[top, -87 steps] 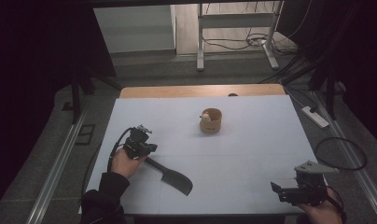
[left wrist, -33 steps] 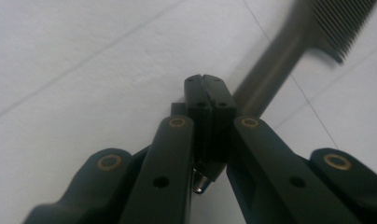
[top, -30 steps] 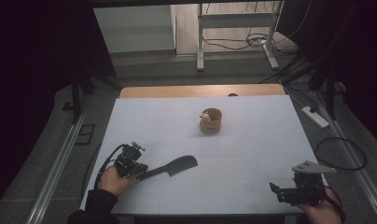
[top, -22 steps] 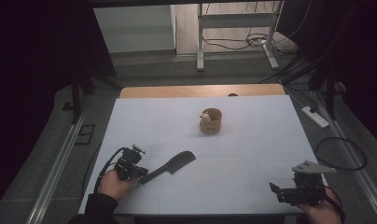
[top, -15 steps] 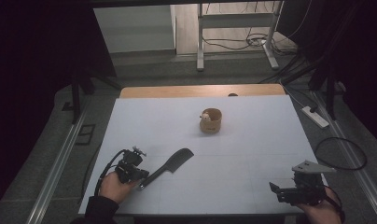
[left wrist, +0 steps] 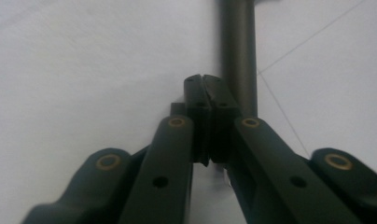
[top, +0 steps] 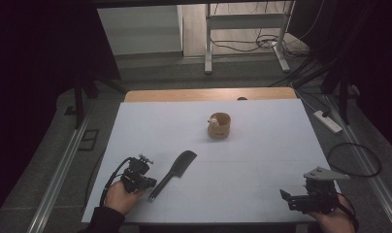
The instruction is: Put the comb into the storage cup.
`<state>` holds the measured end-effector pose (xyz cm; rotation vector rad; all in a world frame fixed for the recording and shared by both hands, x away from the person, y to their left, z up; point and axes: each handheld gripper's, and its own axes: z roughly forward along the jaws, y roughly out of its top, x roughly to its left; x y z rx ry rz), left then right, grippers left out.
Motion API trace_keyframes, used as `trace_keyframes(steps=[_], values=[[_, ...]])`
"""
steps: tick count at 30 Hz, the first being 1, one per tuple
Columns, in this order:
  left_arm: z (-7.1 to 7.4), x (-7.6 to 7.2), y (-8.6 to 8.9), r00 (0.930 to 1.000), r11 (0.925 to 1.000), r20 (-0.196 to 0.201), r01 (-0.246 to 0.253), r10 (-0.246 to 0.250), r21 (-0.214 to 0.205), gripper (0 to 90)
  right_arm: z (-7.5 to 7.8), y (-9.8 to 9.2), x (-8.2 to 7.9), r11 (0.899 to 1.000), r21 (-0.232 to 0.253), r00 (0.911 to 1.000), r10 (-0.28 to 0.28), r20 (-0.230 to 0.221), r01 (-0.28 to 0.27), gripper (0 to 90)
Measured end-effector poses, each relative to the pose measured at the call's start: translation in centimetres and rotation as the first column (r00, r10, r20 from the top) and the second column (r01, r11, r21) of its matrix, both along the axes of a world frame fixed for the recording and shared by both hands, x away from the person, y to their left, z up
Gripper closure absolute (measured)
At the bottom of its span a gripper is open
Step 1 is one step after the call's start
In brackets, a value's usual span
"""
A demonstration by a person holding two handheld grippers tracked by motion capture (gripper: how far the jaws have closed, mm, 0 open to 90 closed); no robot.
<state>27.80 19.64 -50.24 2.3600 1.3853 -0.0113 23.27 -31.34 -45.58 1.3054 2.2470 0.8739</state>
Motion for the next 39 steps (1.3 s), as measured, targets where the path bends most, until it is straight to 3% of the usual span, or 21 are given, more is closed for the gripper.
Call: trace_keyframes(steps=[5,6,8,9,13,20,26,39], values=[[1.0,-0.6,0.3,0.9970,0.9996,0.075,-0.016,0.018,-0.021,77.5,0.0,0.0,0.0,1.000,0.002,1.0000,-0.001,0.002,0.001,0.0],[1.1,-0.7,0.3,0.9959,0.9995,0.087,-0.020,0.022,-0.023,70.7,0.0,0.0,0.0,1.000,0.002,1.0000,-0.001,0.001,0.001,0.0],[1.5,-1.0,0.5,0.9927,0.9993,0.116,-0.029,0.032,-0.025,67.4,0.0,0.0,0.0,1.000,0.002,1.0000,-0.002,0.001,0.002,0.0],[1.6,-1.2,0.5,0.9910,0.9990,0.128,-0.035,0.039,-0.028,59.7,0.0,0.0,-0.1,1.000,0.002,1.0000,-0.001,0.002,0.001,0.0],[1.9,-1.5,0.9,0.9866,0.9975,0.156,-0.039,0.048,-0.059,51.1,0.0,0.0,0.0,1.000,0.002,1.0000,-0.001,0.002,0.001,0.0],[2.3,-1.5,1.1,0.9756,0.9929,0.204,-0.062,0.082,-0.102,19.6,0.0,0.0,-0.1,1.000,0.003,1.0000,-0.001,0.001,0.001,0.0],[2.7,-1.5,1.1,0.9747,0.9893,0.208,-0.054,0.082,-0.135,5.5,0.0,0.0,0.0,1.000,0.002,1.0000,0.001,0.001,-0.001,0.0],[2.8,-1.2,0.2,0.9757,0.9884,0.212,-0.024,0.056,-0.150,0.0,0.0,0.0,0.0,1.000,0.001,1.0000,0.001,-0.002,-0.001,0.0]])
